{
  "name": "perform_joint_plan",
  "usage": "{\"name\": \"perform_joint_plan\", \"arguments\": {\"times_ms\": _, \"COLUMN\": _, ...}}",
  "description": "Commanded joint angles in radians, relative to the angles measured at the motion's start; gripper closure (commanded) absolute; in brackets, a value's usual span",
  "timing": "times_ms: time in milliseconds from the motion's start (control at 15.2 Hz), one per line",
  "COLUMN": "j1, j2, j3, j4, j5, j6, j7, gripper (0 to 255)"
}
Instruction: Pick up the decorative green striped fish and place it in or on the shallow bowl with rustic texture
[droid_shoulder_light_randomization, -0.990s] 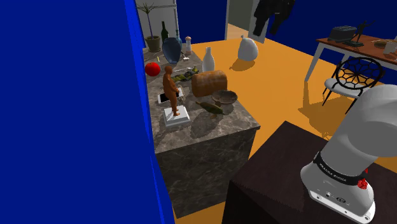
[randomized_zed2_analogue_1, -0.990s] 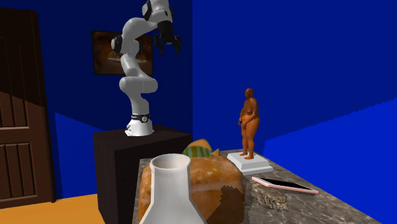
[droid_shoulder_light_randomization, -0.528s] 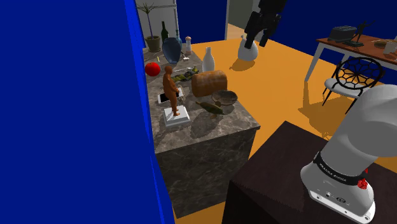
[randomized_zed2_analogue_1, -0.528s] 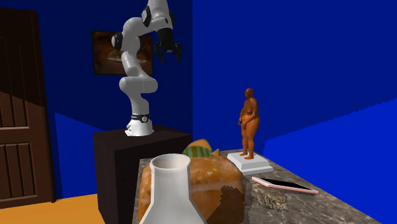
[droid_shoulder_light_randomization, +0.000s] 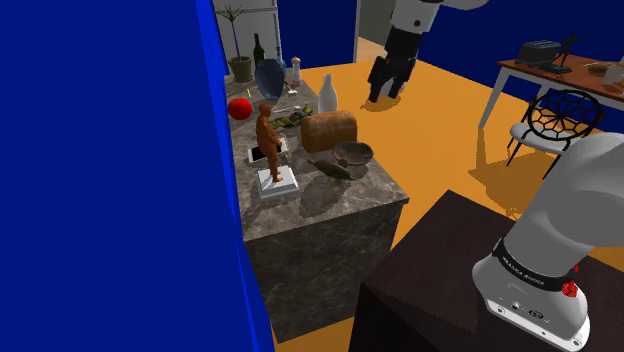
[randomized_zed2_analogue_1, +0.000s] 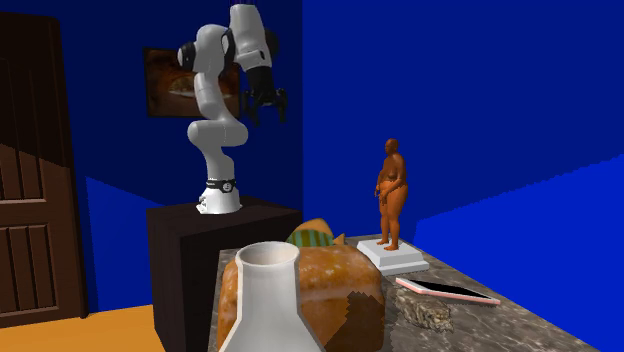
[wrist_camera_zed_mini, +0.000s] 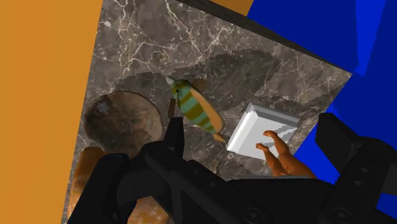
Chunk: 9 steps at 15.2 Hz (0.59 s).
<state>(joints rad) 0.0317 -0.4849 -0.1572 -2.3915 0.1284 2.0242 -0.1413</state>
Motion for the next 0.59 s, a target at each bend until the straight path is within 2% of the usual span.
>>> {"name": "perform_joint_plan", "arguments": {"times_ms": 0, "j1": 0.004, "j2": 0.067, "j3": -0.027, "j4": 0.009, "j5": 0.014, "j6": 0.047, "j7": -0.045, "gripper": 0}}
{"name": "perform_joint_plan", "arguments": {"times_ms": 528, "j1": 0.028, "j2": 0.364, "j3": -0.107, "j4": 0.087, "j5": 0.132, "j6": 0.202, "j7": -0.233, "gripper": 0}}
